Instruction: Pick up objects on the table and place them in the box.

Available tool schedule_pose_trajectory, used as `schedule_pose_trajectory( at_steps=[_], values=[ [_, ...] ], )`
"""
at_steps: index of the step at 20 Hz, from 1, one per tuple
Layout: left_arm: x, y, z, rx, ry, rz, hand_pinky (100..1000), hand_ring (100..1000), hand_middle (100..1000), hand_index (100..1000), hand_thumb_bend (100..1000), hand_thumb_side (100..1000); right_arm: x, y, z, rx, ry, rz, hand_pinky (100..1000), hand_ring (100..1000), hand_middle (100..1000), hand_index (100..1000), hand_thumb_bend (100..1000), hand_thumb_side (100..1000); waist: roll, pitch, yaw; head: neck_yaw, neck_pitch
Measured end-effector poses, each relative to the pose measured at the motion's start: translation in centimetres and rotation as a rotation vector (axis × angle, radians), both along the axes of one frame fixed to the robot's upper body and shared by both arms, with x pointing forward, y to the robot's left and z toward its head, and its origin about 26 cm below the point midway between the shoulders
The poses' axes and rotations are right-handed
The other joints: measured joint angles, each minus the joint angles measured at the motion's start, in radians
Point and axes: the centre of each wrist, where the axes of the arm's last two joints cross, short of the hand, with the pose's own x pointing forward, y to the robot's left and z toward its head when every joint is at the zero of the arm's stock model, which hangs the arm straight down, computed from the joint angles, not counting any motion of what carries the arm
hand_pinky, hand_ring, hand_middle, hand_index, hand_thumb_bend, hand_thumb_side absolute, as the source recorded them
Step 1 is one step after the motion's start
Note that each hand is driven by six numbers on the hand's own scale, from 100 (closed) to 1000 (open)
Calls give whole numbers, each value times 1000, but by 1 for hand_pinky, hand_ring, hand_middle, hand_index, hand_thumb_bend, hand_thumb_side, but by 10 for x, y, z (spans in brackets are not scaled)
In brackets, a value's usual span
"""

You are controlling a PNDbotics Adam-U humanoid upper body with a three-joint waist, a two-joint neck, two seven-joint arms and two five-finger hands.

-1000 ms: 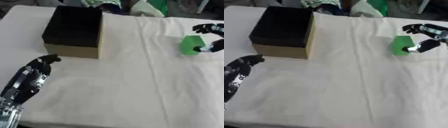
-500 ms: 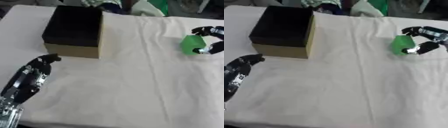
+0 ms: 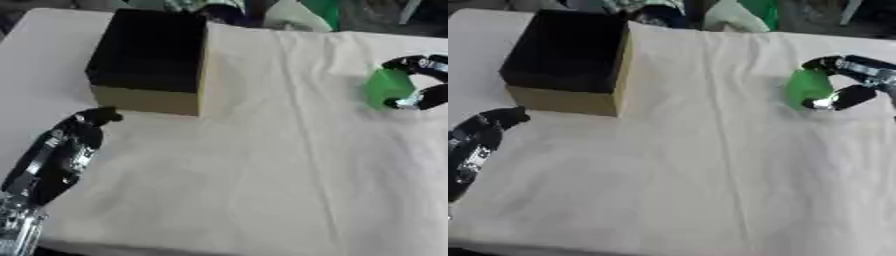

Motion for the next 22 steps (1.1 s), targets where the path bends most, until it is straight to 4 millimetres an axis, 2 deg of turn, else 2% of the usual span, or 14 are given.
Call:
schedule_pose_trajectory(
  at_steps=[4,7,11,14,22],
  values=[
    [0,-1,0,1,2,-3,1000,958,736,844,100,676,-1,-1,-1,-7,-10,1,876,813,581,727,404,281,-2,0,0,0,0],
    [0,-1,0,1,2,-3,1000,958,736,844,100,676,-2,-2,-2,-4,-26,4,857,781,513,658,380,231,-3,0,1,1,0],
    [0,-1,0,1,2,-3,1000,957,736,843,100,677,-2,-3,-3,0,-59,14,832,736,446,573,295,100,-3,0,-1,3,1],
    [0,-1,0,1,2,-3,1000,957,737,843,100,676,-4,-3,-5,1,-77,20,825,723,427,557,268,100,-3,0,-3,4,1],
    [-1,0,-2,0,9,2,1000,957,737,843,100,676,0,7,9,-2,-146,68,819,712,419,555,293,100,-5,-9,-16,4,1]
  ],
)
